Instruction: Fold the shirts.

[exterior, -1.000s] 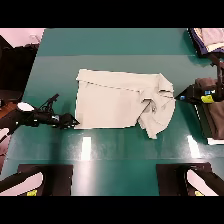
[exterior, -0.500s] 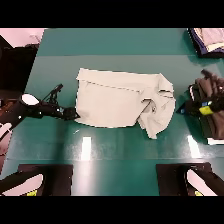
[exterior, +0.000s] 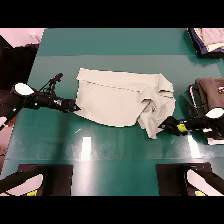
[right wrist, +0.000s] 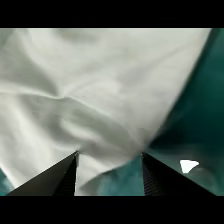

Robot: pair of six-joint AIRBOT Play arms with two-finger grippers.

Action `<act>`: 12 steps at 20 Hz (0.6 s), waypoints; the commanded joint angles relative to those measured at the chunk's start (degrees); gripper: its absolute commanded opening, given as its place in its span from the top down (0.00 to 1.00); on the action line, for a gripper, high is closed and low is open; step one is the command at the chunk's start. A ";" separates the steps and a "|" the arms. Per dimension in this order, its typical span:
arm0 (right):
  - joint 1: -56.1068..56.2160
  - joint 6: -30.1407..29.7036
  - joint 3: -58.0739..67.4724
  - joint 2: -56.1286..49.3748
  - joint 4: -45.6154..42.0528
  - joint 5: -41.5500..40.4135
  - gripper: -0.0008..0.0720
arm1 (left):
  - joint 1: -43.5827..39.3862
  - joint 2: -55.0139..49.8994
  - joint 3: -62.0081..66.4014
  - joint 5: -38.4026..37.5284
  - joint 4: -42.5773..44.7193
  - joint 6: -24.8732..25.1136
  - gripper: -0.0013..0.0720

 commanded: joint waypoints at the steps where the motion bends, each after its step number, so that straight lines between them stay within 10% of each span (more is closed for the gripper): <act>1: 0.07 -0.15 -0.50 -5.38 2.43 -3.87 0.35 | -0.02 0.00 0.31 -0.48 0.00 0.09 0.95; 4: 0.04 -0.20 1.33 -5.44 2.14 -4.09 0.44 | -0.02 0.00 0.31 -0.50 0.00 0.07 0.95; 8: 0.04 -0.39 1.25 -0.46 1.44 -6.97 0.93 | -0.02 0.00 0.31 -0.50 0.00 0.09 0.95; 12: 0.04 -0.15 1.29 5.14 -5.51 -6.08 0.97 | -0.02 0.00 0.31 -1.75 0.07 0.11 0.95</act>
